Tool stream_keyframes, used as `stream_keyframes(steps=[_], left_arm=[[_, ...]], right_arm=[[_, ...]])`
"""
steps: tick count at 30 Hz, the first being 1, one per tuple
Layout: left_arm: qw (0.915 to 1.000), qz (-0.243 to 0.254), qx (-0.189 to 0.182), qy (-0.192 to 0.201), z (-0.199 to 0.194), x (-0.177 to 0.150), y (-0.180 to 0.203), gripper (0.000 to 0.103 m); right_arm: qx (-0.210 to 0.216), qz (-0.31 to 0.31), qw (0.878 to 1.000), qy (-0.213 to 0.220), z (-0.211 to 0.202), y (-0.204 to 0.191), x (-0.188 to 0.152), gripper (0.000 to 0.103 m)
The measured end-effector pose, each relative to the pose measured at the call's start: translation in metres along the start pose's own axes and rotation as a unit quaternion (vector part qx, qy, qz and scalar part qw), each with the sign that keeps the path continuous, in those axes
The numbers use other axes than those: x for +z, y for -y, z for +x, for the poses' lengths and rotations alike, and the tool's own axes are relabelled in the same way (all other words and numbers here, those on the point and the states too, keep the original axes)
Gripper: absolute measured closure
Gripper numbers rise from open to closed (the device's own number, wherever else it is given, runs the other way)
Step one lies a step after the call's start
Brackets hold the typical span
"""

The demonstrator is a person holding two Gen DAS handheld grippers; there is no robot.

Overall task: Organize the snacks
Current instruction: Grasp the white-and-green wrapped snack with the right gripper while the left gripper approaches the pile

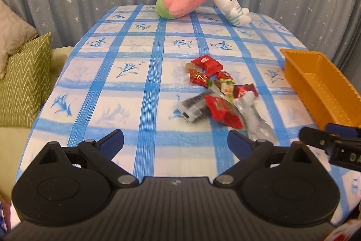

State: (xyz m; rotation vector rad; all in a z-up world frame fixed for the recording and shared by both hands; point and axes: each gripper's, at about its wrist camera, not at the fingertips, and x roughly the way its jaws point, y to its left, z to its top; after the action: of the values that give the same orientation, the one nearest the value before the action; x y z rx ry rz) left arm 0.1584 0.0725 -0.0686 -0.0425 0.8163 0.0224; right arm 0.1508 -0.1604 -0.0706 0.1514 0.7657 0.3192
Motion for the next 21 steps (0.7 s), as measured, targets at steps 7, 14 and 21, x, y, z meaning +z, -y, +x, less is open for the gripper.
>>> stream_keyframes(steps=[7, 14, 21], left_arm=[[0.9999, 0.004, -0.012, -0.007, 0.041, 0.008, -0.011, 0.008], [0.9996, -0.010, -0.024, -0.007, 0.059, 0.009, -0.021, 0.010], [0.9992, -0.003, -0.039, -0.001, 0.062, 0.008, -0.018, 0.010]], right_arm=[[0.019, -0.003, 0.999, -0.031, 0.067, -0.005, 0.011, 0.047], [0.024, -0.009, 0.998, -0.054, 0.110, -0.008, 0.012, 0.062], [0.025, -0.031, 0.998, -0.053, 0.121, -0.015, 0.013, 0.077]])
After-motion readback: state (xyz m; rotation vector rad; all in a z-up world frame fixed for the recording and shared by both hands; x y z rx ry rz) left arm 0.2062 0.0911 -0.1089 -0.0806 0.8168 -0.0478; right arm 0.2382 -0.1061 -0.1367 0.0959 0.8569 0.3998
